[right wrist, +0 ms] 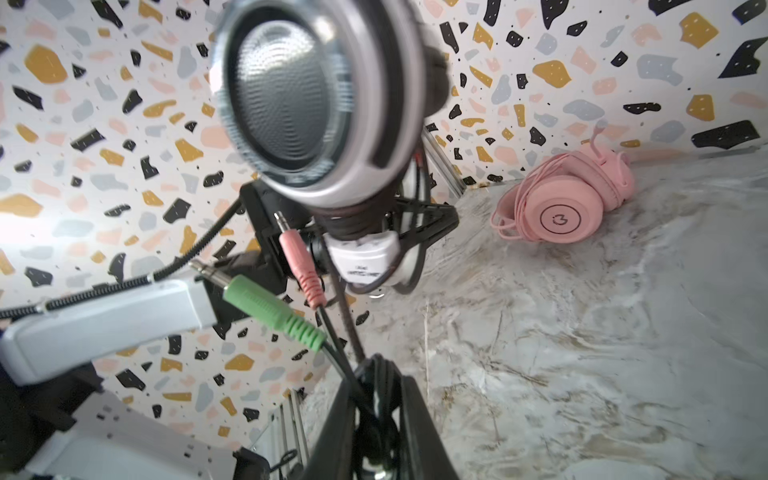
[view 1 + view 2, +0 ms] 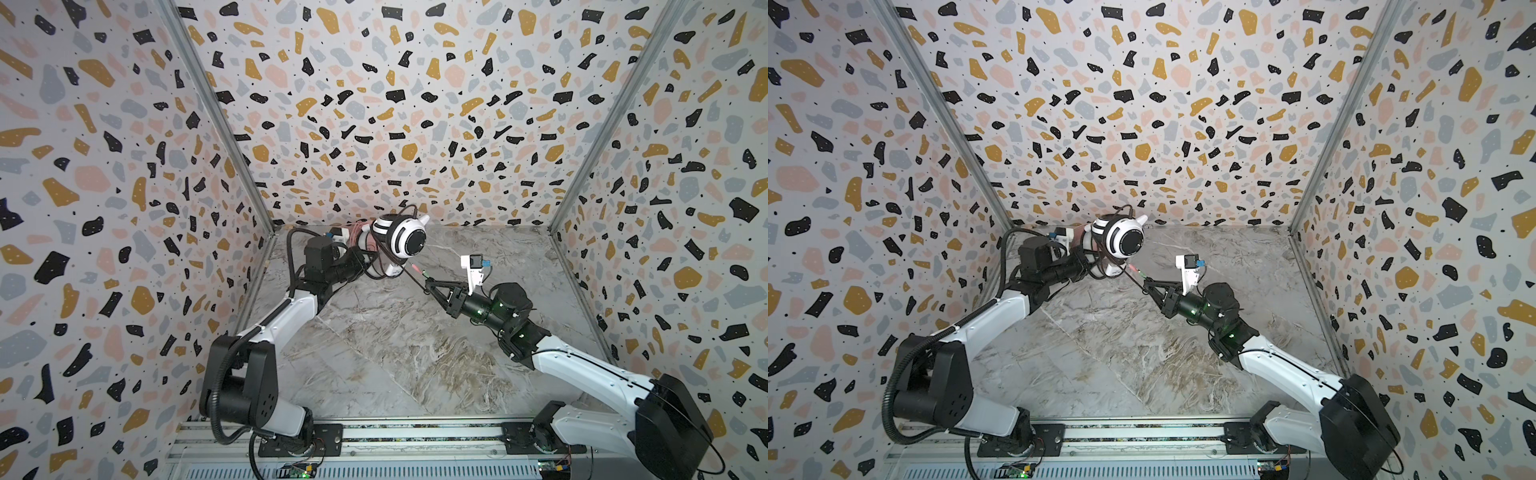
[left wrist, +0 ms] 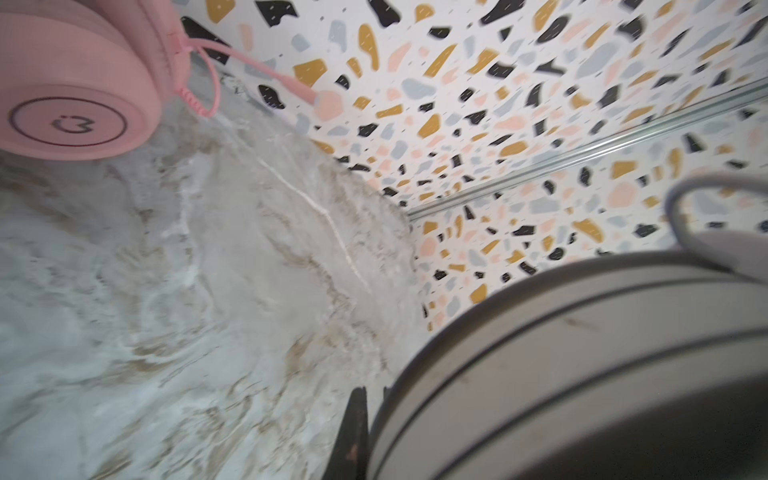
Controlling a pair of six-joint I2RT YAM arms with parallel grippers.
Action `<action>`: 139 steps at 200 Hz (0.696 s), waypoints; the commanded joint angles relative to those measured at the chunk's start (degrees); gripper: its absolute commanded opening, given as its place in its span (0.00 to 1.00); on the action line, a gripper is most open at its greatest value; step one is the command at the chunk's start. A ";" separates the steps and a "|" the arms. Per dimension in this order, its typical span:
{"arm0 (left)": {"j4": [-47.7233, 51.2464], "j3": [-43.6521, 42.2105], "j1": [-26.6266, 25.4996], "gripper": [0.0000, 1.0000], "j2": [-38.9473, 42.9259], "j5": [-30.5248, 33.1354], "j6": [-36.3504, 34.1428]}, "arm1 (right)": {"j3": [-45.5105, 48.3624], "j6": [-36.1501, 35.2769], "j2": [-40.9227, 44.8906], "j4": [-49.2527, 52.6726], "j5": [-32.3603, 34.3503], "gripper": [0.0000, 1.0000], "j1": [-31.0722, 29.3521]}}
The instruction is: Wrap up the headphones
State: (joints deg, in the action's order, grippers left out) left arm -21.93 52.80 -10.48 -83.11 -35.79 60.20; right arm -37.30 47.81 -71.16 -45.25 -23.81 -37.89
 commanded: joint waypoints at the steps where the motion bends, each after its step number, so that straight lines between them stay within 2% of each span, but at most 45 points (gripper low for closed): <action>1: -22.66 -0.83 0.90 0.02 3.63 0.02 15.43 | -0.92 9.59 -4.21 -15.68 -3.98 0.00 0.56; 30: -25.59 -0.30 0.90 0.02 4.98 -2.40 16.79 | -2.29 17.30 -9.76 -25.99 -6.68 0.00 3.38; 45: -22.58 0.31 0.90 0.02 5.80 -5.23 13.77 | -3.31 17.97 -10.36 -24.47 -7.38 0.01 5.89; 63: -10.00 1.14 0.89 0.02 7.77 -7.58 2.93 | -4.98 16.87 -9.89 -19.86 -8.60 0.03 8.77; 83: 8.89 2.60 0.82 0.02 9.28 -7.37 -13.15 | -6.72 16.18 -10.96 -15.23 -11.46 0.03 10.32; 100: 22.11 3.49 0.87 0.02 8.85 -6.53 -23.42 | -7.34 16.51 -13.10 -14.56 -15.27 0.06 10.86; 122: 32.70 3.78 0.19 0.02 7.13 -5.57 -31.99 | -8.41 16.07 -16.50 -13.37 -20.65 0.06 10.69; 139: 39.10 4.71 -2.66 0.02 5.56 -2.31 -37.41 | -9.40 16.15 -20.34 -14.98 -26.37 0.06 10.98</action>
State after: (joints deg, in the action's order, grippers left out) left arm 3.99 54.37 -10.61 -76.31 -39.44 35.97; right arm -44.38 64.14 -88.09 -60.45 -40.91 -27.31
